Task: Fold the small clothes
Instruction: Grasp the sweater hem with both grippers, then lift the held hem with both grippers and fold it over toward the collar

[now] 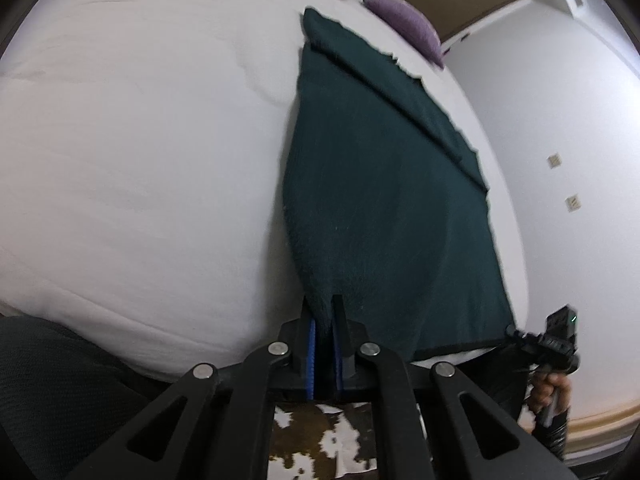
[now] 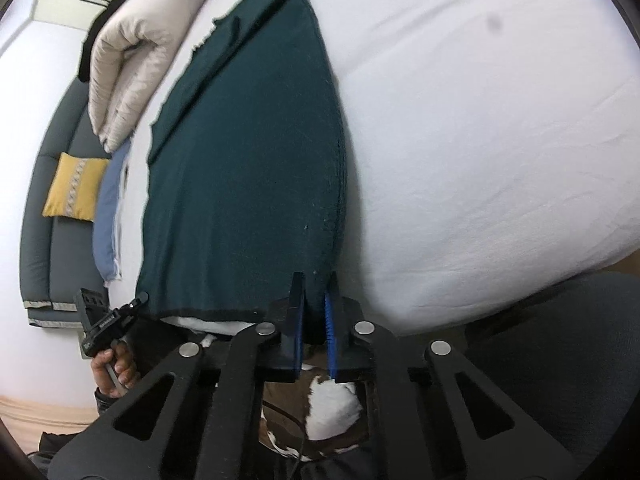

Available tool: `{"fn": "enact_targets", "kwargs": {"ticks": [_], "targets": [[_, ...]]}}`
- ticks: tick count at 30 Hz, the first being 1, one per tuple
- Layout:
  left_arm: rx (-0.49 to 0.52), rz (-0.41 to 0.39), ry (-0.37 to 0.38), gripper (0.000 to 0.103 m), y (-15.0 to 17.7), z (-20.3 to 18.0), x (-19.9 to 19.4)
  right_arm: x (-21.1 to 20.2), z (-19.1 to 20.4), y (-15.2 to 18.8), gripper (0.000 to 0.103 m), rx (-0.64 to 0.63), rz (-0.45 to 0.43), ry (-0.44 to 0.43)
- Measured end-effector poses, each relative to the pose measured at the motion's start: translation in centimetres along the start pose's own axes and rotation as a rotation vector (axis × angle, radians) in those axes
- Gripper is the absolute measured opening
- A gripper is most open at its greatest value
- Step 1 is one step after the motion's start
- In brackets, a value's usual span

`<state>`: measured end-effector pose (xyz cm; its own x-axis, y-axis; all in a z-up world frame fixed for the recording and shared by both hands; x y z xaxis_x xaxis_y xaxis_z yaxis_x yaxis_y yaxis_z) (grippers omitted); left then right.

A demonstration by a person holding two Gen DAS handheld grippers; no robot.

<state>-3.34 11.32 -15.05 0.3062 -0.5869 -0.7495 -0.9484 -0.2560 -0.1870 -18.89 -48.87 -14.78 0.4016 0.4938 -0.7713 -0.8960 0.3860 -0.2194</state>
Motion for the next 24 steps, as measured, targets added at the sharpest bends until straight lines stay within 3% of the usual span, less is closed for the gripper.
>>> {"fn": "enact_targets", "kwargs": {"ticks": [12,24], "targets": [[-0.068,-0.091,0.201,0.007,-1.4,-1.7,-3.9,-6.1,4.6,-2.5,0.007,-0.058,-0.196,-0.149],[-0.098,-0.133,0.268,0.007,-2.9,-2.5,-5.0,-7.1,6.4,-5.1,0.007,-0.041,-0.251,-0.225]]}}
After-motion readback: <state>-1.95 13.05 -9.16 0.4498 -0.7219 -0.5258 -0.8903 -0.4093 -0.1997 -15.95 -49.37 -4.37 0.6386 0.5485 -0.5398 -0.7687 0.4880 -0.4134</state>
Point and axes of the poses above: each gripper's, at about its wrist camera, not at the fingertips, and x roughly the way its jaws point, z to its left, y to its underside, the point moved 5 cm from there along x, roughly the way its jaws point, and after that the axes turned 7 degrees about -x, right-handed, at the moved point
